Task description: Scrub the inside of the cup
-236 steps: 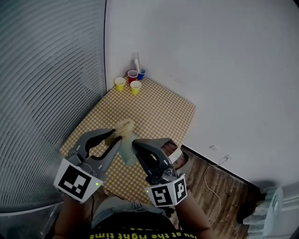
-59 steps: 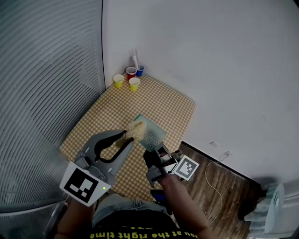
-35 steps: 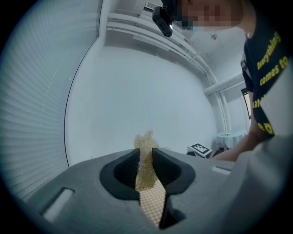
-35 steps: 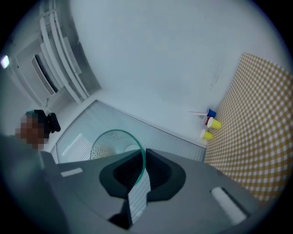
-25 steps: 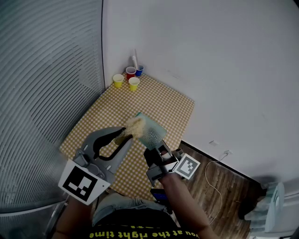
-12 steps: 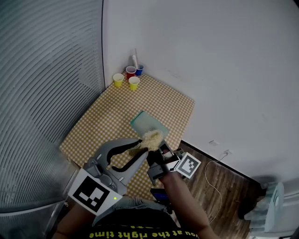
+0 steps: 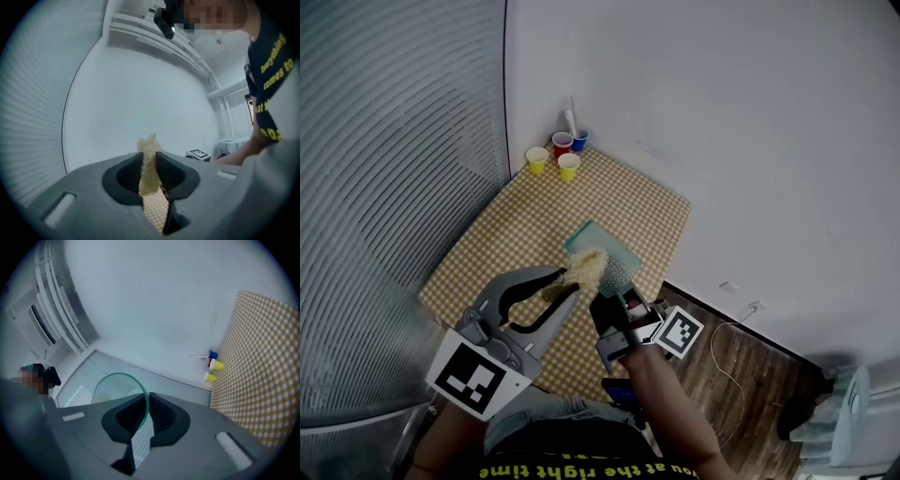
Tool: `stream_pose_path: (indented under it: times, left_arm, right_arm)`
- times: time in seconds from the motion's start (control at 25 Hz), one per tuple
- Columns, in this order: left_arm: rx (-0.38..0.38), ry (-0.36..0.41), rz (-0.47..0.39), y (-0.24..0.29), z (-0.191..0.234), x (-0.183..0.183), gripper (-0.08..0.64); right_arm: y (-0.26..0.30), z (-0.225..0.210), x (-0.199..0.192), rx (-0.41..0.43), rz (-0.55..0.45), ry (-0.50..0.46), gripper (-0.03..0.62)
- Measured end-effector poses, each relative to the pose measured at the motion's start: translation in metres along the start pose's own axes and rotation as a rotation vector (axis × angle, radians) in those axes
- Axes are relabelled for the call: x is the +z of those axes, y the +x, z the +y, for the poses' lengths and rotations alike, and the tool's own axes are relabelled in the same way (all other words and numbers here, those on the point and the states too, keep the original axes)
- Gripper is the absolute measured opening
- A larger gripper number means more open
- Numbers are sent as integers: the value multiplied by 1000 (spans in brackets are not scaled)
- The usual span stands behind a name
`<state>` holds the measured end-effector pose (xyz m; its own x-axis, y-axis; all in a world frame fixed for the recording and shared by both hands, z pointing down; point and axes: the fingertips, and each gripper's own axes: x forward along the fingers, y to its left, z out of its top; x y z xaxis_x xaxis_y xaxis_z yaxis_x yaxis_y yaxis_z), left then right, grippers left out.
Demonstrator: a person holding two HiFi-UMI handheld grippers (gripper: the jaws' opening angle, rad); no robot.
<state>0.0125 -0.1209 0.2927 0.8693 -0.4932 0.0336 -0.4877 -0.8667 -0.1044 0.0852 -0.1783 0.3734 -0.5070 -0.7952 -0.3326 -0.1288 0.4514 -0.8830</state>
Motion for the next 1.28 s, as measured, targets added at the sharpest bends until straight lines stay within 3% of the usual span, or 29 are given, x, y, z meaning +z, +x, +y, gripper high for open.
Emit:
stream_pose_path:
  times: [0.2,0.52,0.92,1.28]
  left_arm:
    - [56,-11,2,-7,16,0,86]
    - [101,-4,7,-10,35,-6,86]
    - [-13,77,6,3,-2,-10,86]
    - [-121,69,26,12,-41,-15,86]
  right_arm:
    - [-3,1,-1,8,-14,53,23]
    - [-3,-3,0,19,-81,236,23]
    - [-4,-10,-1,10,-127,362,23]
    - [-6,-10,-1,15,-154,436,23]
